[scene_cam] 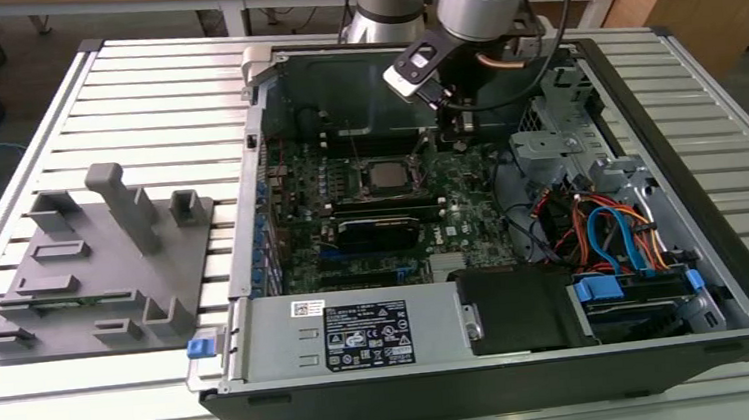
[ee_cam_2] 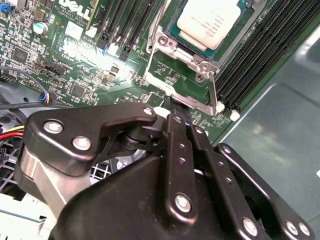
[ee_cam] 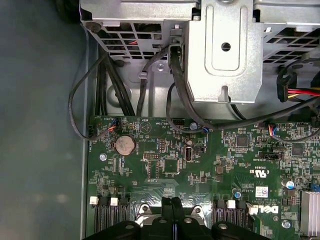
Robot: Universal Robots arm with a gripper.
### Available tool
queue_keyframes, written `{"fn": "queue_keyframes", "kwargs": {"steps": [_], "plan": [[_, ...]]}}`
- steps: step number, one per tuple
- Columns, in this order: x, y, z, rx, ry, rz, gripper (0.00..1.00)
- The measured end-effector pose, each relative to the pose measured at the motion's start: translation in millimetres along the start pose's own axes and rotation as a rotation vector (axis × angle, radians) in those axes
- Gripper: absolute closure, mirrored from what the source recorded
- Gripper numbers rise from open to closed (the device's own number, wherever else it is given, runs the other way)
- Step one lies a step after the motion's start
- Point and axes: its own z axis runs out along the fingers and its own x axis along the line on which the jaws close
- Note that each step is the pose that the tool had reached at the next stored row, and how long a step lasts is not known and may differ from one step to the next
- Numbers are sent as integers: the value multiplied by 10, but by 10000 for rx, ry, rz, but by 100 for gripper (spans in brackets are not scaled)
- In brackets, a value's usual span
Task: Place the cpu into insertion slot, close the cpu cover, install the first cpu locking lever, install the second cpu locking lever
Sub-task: 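Close the cpu cover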
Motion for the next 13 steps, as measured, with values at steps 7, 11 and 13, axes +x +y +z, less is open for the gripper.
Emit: {"fn": "queue_keyframes", "kwargs": {"steps": [7, 11, 13], "plan": [[0, -31, 0, 0, -1, -1, 90], [1, -44, 1, 0, -1, 0, 90], [1, -54, 1, 0, 0, 0, 90]]}}
